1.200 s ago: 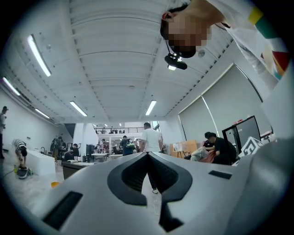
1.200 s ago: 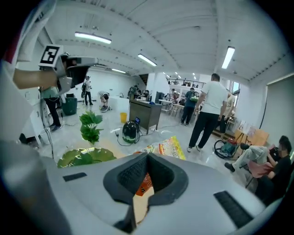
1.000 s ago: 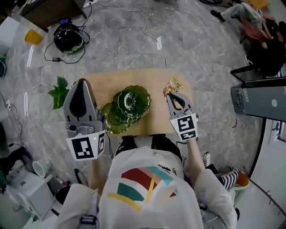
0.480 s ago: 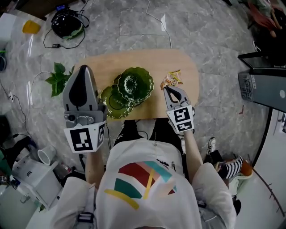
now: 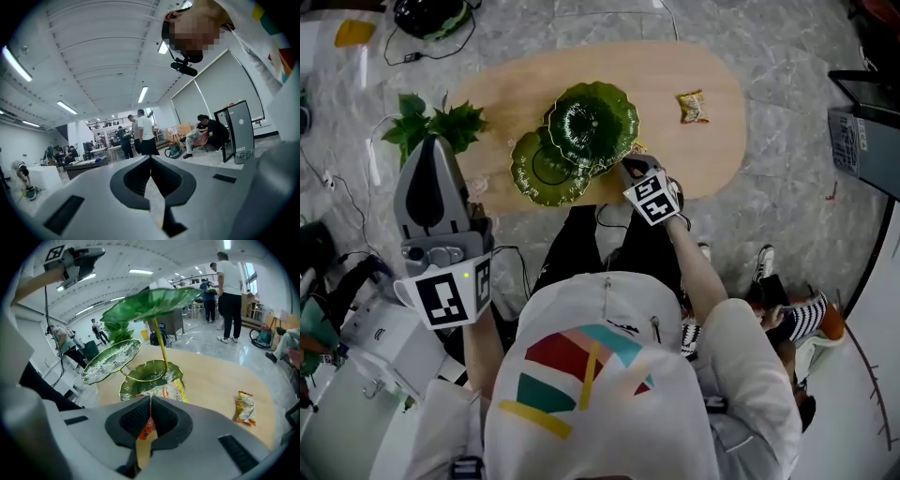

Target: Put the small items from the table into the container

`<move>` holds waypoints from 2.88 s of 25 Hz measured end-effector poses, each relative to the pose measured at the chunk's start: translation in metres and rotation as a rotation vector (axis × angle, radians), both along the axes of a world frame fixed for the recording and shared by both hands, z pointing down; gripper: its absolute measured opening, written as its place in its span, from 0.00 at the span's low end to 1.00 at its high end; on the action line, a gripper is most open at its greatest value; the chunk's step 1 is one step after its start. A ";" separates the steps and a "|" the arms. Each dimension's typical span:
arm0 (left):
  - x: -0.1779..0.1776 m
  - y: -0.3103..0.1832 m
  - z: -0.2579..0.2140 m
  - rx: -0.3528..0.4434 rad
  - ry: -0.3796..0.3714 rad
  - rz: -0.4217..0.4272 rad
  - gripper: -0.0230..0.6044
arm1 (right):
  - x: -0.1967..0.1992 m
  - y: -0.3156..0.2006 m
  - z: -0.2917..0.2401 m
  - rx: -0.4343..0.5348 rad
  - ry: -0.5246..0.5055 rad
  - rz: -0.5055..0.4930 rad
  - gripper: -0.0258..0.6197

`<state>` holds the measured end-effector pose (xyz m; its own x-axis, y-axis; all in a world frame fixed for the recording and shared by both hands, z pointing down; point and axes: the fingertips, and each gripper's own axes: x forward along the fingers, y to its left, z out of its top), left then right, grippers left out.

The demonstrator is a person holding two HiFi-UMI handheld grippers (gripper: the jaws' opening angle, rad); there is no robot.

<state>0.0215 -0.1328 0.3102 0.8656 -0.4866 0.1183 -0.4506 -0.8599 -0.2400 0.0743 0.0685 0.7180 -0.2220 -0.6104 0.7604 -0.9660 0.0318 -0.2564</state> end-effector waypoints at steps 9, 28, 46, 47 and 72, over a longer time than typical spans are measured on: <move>-0.043 -0.017 -0.026 0.055 0.041 -0.066 0.05 | -0.049 -0.024 0.009 -0.023 -0.108 -0.032 0.30; 0.018 0.012 -0.080 0.017 0.322 0.033 0.05 | 0.158 0.017 -0.262 0.381 0.363 0.501 0.06; 0.027 0.011 -0.088 0.031 0.352 0.061 0.05 | 0.197 0.003 -0.305 0.557 0.277 0.659 0.28; 0.027 0.010 -0.084 0.022 0.343 0.056 0.05 | 0.204 0.005 -0.299 0.547 0.293 0.671 0.42; 0.048 0.010 0.100 -0.206 -0.001 -0.038 0.05 | 0.269 0.051 0.128 -0.302 -0.094 0.705 0.42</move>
<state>0.0695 -0.1230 0.4099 0.8467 -0.4846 0.2197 -0.4837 -0.8731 -0.0618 0.3430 0.1199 0.8458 0.0697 -0.4005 0.9136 -0.7058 -0.6671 -0.2385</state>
